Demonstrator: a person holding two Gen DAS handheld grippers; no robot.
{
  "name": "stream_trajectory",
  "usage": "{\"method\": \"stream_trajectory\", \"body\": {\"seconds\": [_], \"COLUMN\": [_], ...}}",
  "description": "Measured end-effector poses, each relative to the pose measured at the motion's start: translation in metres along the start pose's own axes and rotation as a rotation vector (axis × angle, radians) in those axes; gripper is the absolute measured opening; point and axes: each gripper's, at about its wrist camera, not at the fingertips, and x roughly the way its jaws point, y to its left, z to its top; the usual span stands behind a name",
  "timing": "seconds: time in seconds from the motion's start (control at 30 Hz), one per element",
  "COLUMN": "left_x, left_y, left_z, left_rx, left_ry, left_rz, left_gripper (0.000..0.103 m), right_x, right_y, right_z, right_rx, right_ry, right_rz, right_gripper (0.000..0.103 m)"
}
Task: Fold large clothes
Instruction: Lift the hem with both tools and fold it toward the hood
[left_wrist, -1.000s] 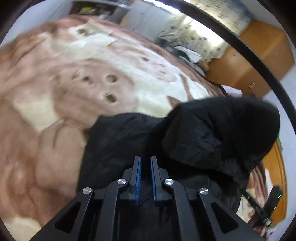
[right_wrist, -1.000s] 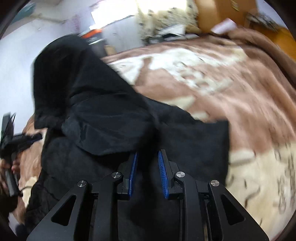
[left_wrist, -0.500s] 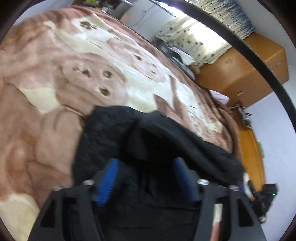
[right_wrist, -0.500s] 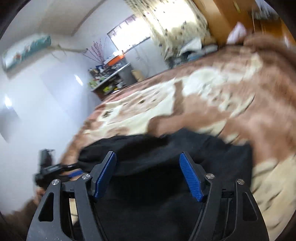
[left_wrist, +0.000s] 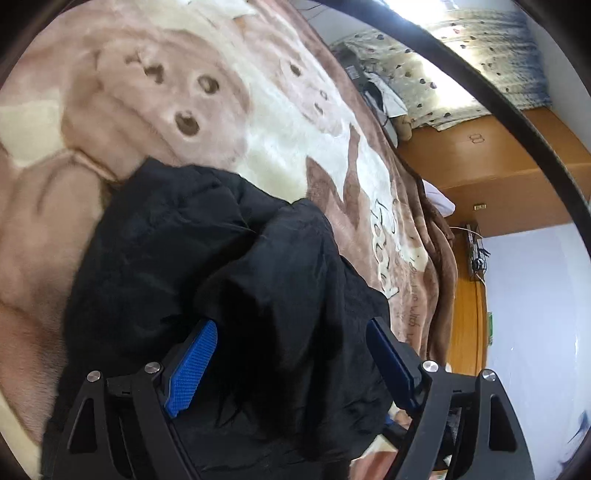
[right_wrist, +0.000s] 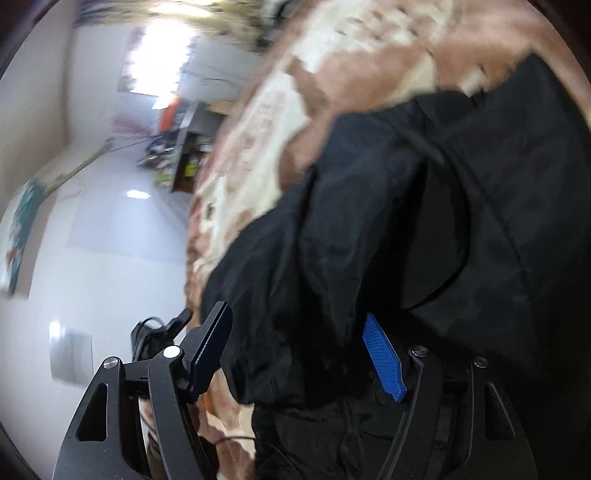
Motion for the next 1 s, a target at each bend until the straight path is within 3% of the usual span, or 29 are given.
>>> {"method": "stream_trajectory", "body": {"seconds": [0.03, 0.07, 0.13, 0.17, 0.2, 0.27, 0.37, 0.47, 0.6, 0.7, 0.77, 0.8, 0.83, 1.0], "left_x": [0.006, 0.011, 0.016, 0.018, 0.019, 0.019, 0.02, 0.015, 0.01, 0.018, 0.017, 0.015, 0.012, -0.001], "left_y": [-0.002, -0.002, -0.001, 0.0, 0.002, 0.002, -0.011, -0.022, -0.037, -0.025, -0.008, -0.007, -0.006, -0.003], "left_z": [0.002, 0.004, 0.01, 0.014, 0.017, 0.02, 0.027, 0.031, 0.039, 0.05, 0.053, 0.052, 0.051, 0.03], "left_rx": [0.007, 0.012, -0.015, -0.024, -0.054, -0.085, -0.046, -0.04, 0.024, -0.061, -0.147, -0.129, -0.108, 0.045], "left_ry": [0.016, 0.026, -0.005, -0.007, -0.012, -0.014, -0.003, -0.018, -0.068, -0.034, -0.043, -0.049, -0.058, 0.0], "left_rz": [0.009, 0.018, 0.022, 0.02, 0.021, -0.001, -0.021, -0.089, -0.098, -0.124, -0.171, -0.16, -0.144, -0.051], "left_gripper": [0.083, 0.082, 0.082, 0.082, 0.081, 0.081, 0.081, 0.081, 0.081, 0.08, 0.064, 0.056, 0.041, 0.027], "right_x": [0.002, 0.002, 0.0, -0.001, -0.003, -0.009, -0.034, -0.049, -0.051, -0.048, -0.04, -0.036, -0.035, -0.029], "right_y": [-0.001, 0.0, 0.004, 0.005, 0.009, 0.017, 0.034, 0.043, 0.044, 0.032, 0.021, 0.016, 0.013, -0.009], "right_z": [0.001, 0.002, 0.004, 0.005, 0.009, 0.014, 0.019, 0.02, 0.004, -0.005, -0.015, -0.02, -0.023, -0.04], "right_rx": [0.001, -0.019, -0.049, -0.059, -0.075, -0.114, -0.154, -0.163, -0.224, -0.248, -0.258, -0.269, -0.275, -0.318], "right_ry": [-0.013, -0.035, -0.074, -0.084, -0.091, -0.117, -0.181, -0.225, -0.193, -0.144, -0.107, -0.084, -0.074, -0.023], "right_rz": [-0.005, -0.023, -0.034, -0.034, -0.017, 0.03, 0.157, 0.247, 0.264, 0.258, 0.24, 0.228, 0.216, 0.109], "right_gripper": [0.063, 0.047, 0.03, 0.014, 0.008, 0.006, 0.005, 0.005, 0.005, 0.005, 0.005, 0.005, 0.005, 0.005]}}
